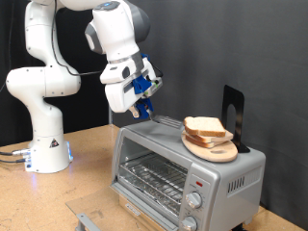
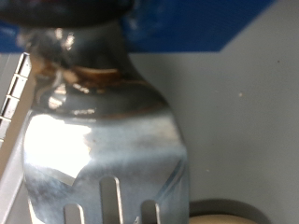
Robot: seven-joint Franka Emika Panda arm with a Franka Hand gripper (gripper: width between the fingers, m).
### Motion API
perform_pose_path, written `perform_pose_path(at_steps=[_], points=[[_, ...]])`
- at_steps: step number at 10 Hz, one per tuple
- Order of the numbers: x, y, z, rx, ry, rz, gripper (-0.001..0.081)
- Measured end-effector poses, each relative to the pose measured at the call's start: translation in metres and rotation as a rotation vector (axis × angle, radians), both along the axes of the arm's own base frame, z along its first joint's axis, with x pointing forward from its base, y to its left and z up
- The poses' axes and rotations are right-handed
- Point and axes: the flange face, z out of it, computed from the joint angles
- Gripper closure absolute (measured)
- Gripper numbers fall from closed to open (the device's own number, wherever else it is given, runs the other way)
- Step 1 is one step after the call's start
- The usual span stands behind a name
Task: Make a piece of toast with the oven
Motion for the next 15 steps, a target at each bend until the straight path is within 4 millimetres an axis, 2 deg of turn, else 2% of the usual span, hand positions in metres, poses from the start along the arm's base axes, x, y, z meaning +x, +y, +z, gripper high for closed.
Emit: perform_pose_path(at_steps=[8,15], points=[[-0.003,0.004,0.008,0.006,-0.013,-0.009,0.0423],[0.009,0.026,0.010,0.005,-0.028,-0.068,0.0423]])
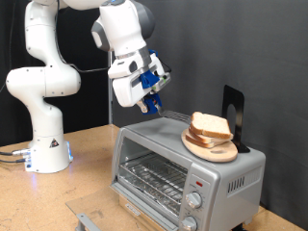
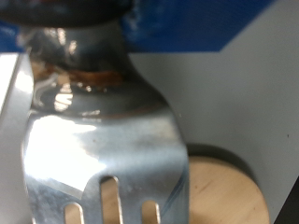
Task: Make a piece of toast with the oven
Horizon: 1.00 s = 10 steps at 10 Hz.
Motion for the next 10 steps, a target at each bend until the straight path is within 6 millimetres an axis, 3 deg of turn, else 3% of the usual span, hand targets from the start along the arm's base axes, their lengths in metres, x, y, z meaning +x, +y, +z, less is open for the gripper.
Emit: perform_pose_path(at_steps=[10], points=[[0.036,0.016,-0.019,-0.051,-0.001,-0.071,0.0423]])
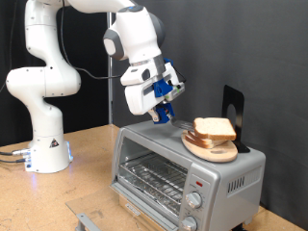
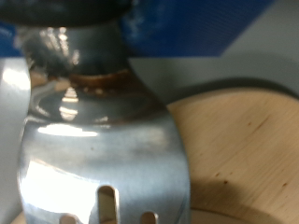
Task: Make a piece of toast with the oven
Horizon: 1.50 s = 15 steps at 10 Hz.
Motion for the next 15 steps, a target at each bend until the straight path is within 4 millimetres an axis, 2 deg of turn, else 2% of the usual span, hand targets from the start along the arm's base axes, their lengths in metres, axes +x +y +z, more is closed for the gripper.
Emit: perform_pose_path(at_steps=[8,15], points=[[0.020,0.003,-0.007,-0.007,-0.008,-0.008,0.0423],[0.018,0.024,-0.004,-0.005,-0.020,0.034,0.0423]])
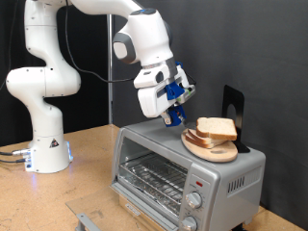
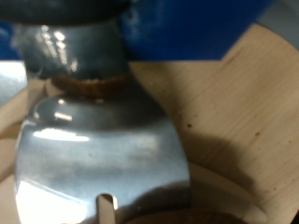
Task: Make a piece of toast with the oven
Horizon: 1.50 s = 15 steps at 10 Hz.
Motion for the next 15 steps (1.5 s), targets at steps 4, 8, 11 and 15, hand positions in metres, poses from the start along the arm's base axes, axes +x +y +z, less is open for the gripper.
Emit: perform_pose_path(at_steps=[4,8,11,15], points=[[0.000,0.003,0.001,0.000,-0.006,0.000,0.0423],[0.004,0.005,0.007,0.042,-0.119,-0.017,0.0423],[-0.003,0.000,0.003,0.050,-0.135,0.018,0.0423],[-0.035,-0.033,0.001,0.079,-0.091,0.097,0.0423]])
